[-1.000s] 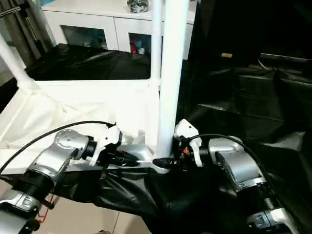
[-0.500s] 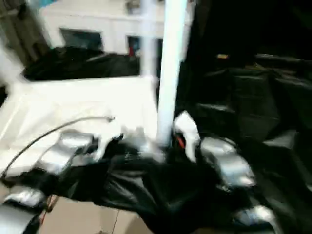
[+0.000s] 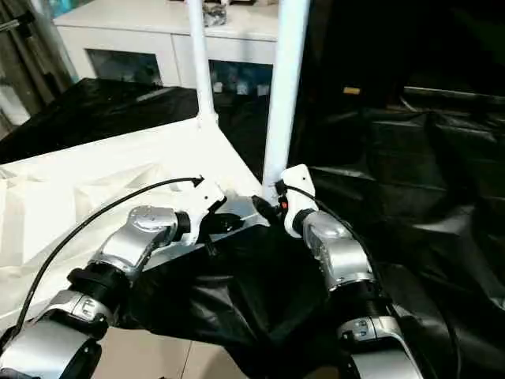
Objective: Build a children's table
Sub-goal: Rotate leg to tighten
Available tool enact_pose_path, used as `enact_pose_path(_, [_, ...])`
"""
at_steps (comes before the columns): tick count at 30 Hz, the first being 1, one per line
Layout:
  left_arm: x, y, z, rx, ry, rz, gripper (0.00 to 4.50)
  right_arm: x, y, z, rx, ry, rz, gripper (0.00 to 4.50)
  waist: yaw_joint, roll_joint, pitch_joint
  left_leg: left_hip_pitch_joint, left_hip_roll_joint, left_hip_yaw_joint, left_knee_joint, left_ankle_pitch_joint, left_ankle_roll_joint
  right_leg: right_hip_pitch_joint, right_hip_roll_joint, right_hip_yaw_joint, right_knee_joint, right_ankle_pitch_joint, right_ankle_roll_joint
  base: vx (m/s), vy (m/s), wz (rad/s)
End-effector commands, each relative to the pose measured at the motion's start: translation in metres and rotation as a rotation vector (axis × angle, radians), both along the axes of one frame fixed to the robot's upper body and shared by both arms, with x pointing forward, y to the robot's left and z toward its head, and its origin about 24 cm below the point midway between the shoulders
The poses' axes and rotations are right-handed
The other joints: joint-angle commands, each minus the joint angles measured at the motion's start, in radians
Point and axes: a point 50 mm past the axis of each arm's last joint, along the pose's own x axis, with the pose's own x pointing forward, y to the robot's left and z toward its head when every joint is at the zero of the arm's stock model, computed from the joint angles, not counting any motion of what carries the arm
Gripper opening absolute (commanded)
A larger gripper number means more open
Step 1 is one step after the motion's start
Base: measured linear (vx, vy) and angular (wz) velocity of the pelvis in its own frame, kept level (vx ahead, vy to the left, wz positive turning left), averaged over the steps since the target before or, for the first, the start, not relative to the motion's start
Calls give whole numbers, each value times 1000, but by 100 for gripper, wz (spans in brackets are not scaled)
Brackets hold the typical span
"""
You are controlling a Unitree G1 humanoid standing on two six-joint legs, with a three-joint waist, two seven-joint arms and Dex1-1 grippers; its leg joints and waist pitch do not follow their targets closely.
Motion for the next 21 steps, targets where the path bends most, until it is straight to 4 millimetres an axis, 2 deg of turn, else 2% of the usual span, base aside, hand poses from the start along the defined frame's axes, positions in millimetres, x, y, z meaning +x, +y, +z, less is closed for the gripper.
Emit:
enact_pose_path(1, [-6,-29,11,-62,-35,-132,0,-17,44,-11,59,75,247,378,1,-8,-47,6,57,-32,-71,-246,28,32,-78,52,-88,-267,-200,0,0,0])
enact_pose_path(4, [-7,-22,11,-62,-30,-160,0,-19,39,-8,50,57,310,398,2,-9,-49,2,58,-32,-71,-233,36,37,-78,52,-85,-242,-201,0,0,0])
enact_pose_path(5, [-9,-17,10,-58,-24,-185,0,-21,34,-6,46,49,364,398,2,-9,-53,2,59,-32,-69,-196,45,38,-77,51,-77,-173,-219,0,0,0])
enact_pose_path(8, [-15,-1,10,-47,-23,-276,0,-29,16,3,29,27,517,398,12,-9,-56,-2,60,-29,-63,-149,84,46,-77,49,-67,-76,-243,0,0,0])
enact_pose_path(10, [-17,4,11,-48,-13,-308,0,-32,10,5,25,27,564,398,14,-8,-57,-3,64,-26,-61,-125,100,46,-76,48,-61,-31,-255,0,0,0])
enact_pose_path(11, [-19,8,11,-42,-4,-333,0,-34,6,7,33,35,601,398,15,-8,-56,-2,65,-24,-61,-129,107,42,-75,45,-61,-34,-267,0,0,0])
enact_pose_path(13, [-20,16,10,-24,15,-365,0,-38,0,10,37,50,659,398,21,-8,-56,0,66,-24,-59,-139,105,41,-76,46,-62,-59,-268,0,0,0])
enact_pose_path(15, [-22,19,10,-17,24,-384,0,-41,-3,11,33,57,689,398,25,-5,-55,1,68,-24,-61,-145,97,38,-77,46,-63,-78,-267,0,0,0])
enact_pose_path(19, [-27,30,12,-24,49,-446,0,-49,-12,12,3,100,781,398,31,-9,-53,2,69,-23,-63,-153,82,37,-76,48,-62,-95,-263,0,0,0])
enact_pose_path(21, [-28,31,13,-29,57,-460,0,-50,-12,12,4,107,791,367,33,-9,-54,2,68,-23,-62,-149,81,37,-77,48,-63,-92,-265,0,0,0])
